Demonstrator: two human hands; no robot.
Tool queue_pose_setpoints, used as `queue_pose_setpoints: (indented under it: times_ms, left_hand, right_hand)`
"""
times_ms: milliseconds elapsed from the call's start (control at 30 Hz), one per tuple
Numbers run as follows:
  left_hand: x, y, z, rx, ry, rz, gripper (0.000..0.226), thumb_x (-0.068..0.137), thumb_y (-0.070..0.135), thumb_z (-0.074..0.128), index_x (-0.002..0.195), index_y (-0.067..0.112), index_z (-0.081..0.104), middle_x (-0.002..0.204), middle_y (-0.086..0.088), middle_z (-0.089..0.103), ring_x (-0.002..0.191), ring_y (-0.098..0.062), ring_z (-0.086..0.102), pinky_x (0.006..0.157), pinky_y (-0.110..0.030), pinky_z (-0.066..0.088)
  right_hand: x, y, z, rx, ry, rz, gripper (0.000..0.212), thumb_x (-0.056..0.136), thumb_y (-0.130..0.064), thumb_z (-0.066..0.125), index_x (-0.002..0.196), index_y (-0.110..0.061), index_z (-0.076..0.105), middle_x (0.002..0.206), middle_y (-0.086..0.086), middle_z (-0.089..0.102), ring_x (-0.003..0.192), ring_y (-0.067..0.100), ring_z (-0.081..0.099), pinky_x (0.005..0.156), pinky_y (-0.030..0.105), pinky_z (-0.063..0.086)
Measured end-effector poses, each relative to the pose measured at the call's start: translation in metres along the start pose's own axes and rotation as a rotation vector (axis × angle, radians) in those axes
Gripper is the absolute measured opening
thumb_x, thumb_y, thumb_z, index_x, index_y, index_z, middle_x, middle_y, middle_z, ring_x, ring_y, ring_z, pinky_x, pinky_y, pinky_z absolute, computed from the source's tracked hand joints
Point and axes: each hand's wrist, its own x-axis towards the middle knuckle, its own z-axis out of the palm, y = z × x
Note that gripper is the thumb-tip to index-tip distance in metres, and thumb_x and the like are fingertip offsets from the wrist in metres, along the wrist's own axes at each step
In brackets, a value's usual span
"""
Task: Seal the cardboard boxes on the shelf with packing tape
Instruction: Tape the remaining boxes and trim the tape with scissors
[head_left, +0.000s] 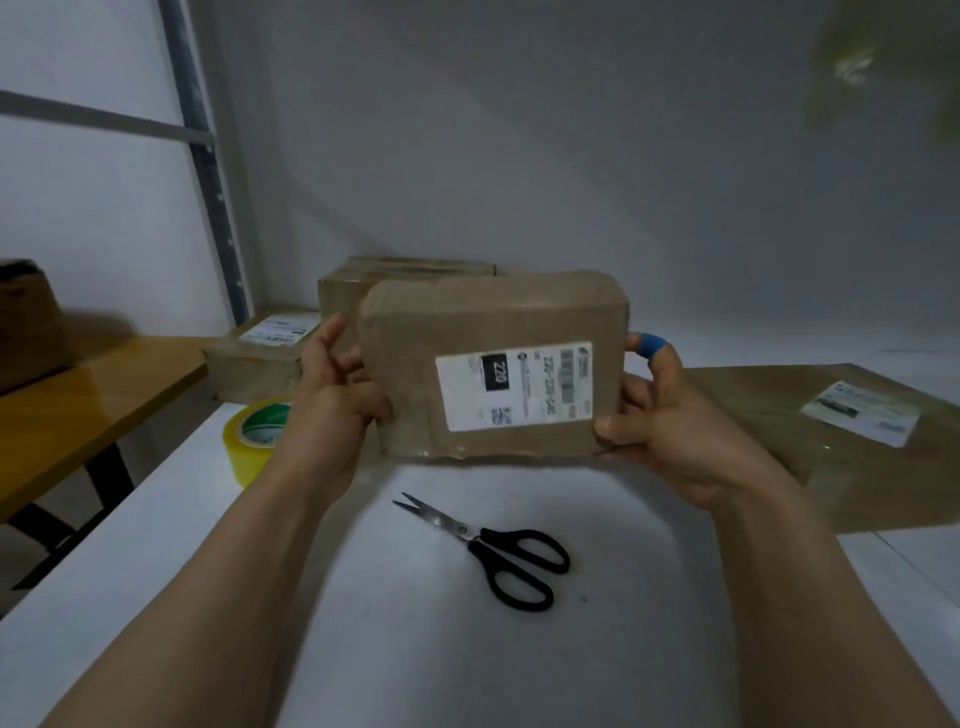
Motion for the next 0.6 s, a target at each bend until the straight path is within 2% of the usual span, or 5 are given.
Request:
queue_pose_setpoints:
  times_ms: [100, 167, 267, 367, 600]
  left_hand:
    - [-0.003, 0.006, 0.005, -0.022, -0.065, -0.017, 0.073, 0.063, 0.018, 0.067, 0.134, 0.009, 0.055, 0.106, -0.003, 0.067, 0.093, -0.013, 0.064, 0.075, -0.032, 0.047]
    - [-0.006, 0.005, 0.008, -0.039, -0.055, -0.043, 0.071, 0.072, 0.043, 0.069, 0.131, 0.006, 0.056, 0.123, -0.011, 0.064, 0.109, -0.017, 0.063, 0.083, -0.036, 0.047]
    - [-0.004, 0.003, 0.007, -0.120, 0.018, -0.055, 0.054, 0.079, 0.034, 0.067, 0.123, 0.006, 0.056, 0.127, -0.014, 0.059, 0.115, -0.028, 0.059, 0.081, -0.033, 0.050]
    - [-0.001, -0.001, 0.003, -0.148, 0.014, -0.046, 0.063, 0.074, 0.008, 0.063, 0.135, -0.002, 0.049, 0.126, -0.020, 0.061, 0.110, -0.028, 0.060, 0.085, -0.033, 0.054]
    - [-0.003, -0.004, 0.005, -0.127, -0.030, -0.037, 0.055, 0.084, -0.008, 0.060, 0.137, 0.001, 0.047, 0.142, -0.020, 0.054, 0.111, -0.026, 0.063, 0.090, -0.032, 0.056]
  right_hand:
    - [0.000, 0.002, 0.000, -0.016, -0.045, 0.022, 0.088, 0.087, 0.011, 0.066, 0.144, -0.043, 0.027, 0.115, 0.000, 0.075, 0.105, 0.017, 0.073, 0.076, 0.038, 0.060]
    - [-0.001, 0.000, 0.003, 0.026, -0.044, 0.056, 0.076, 0.081, -0.024, 0.078, 0.140, -0.042, 0.033, 0.116, -0.004, 0.074, 0.105, 0.014, 0.072, 0.080, 0.047, 0.059]
    - [0.000, -0.001, 0.006, 0.148, 0.032, 0.060, 0.067, 0.074, -0.061, 0.067, 0.130, -0.032, 0.044, 0.120, -0.009, 0.069, 0.116, 0.016, 0.066, 0.088, 0.059, 0.055]
    - [0.002, -0.002, 0.008, 0.236, 0.056, -0.005, 0.051, 0.083, -0.049, 0.062, 0.125, -0.027, 0.043, 0.108, -0.011, 0.073, 0.112, 0.020, 0.063, 0.082, 0.052, 0.054]
    - [0.004, -0.001, 0.004, 0.261, 0.074, -0.080, 0.039, 0.099, -0.027, 0.058, 0.133, -0.033, 0.041, 0.116, -0.007, 0.073, 0.118, 0.026, 0.063, 0.088, 0.053, 0.056]
